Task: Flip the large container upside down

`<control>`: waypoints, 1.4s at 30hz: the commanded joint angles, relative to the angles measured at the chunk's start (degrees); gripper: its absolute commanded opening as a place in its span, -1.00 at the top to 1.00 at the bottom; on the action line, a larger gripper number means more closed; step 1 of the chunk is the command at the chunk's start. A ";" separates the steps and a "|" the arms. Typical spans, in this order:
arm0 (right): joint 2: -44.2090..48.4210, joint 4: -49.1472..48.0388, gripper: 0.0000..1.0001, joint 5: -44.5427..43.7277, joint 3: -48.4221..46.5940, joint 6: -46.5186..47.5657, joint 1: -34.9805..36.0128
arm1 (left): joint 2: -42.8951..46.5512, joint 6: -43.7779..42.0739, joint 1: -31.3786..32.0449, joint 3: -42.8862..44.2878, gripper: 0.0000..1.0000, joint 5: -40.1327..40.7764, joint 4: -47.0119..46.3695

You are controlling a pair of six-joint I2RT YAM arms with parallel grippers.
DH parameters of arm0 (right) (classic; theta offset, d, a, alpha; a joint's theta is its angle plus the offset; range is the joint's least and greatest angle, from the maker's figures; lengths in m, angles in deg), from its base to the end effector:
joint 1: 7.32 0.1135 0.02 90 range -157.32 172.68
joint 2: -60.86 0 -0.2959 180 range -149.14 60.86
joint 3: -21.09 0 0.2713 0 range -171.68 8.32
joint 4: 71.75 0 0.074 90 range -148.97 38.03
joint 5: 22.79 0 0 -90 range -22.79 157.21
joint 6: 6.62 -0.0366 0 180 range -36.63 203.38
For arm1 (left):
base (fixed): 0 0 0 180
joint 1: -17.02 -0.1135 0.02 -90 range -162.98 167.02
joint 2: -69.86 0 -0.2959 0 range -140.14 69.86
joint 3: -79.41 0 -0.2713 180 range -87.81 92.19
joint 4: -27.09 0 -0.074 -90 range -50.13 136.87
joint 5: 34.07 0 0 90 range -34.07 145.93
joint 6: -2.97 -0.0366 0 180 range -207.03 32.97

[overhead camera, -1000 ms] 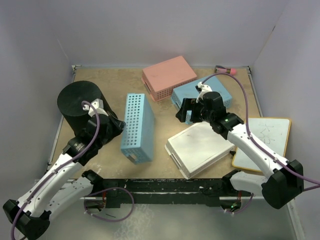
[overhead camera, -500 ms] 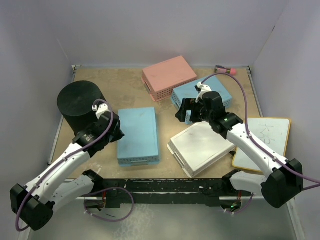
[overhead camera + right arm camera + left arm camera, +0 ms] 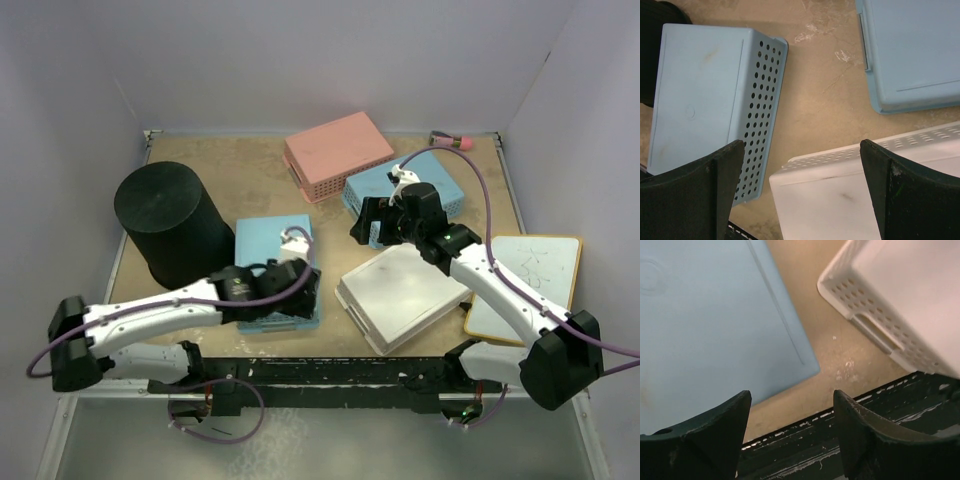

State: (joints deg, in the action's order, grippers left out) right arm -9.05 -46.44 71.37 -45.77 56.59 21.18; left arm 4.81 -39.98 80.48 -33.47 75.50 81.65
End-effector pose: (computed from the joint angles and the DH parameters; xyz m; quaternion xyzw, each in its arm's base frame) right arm 0.2505 0.1390 0.3245 -0.0314 0.8578 0.2652 0.4391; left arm 0.1148 -0.2024 0.3055 0.0791 0.9314 -0.1686 0.3128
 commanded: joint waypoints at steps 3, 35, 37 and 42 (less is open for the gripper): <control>0.65 -0.42 -1.00 -1.52 -2.42 0.66 0.07 | -8.80 7.23 12.80 -2.21 -0.28 8.05 -1.56; -7.41 47.40 -1.00 -65.23 -22.02 -32.09 0.07 | -2.79 -1.00 -2.75 19.01 -0.93 36.95 -13.89; -9.26 54.60 -1.00 -67.04 -24.17 -39.48 0.07 | -3.57 -0.42 -2.73 18.37 -0.90 41.11 -13.38; -10.83 57.90 -1.00 -66.22 -24.39 -43.31 0.07 | -4.21 -0.24 -2.74 16.14 -0.87 45.13 -12.71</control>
State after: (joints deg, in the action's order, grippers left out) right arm -19.74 1.98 11.66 -68.37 22.73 21.18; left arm 0.33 -40.09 77.88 -16.44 114.78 69.52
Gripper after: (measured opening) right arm 0.997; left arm 0.941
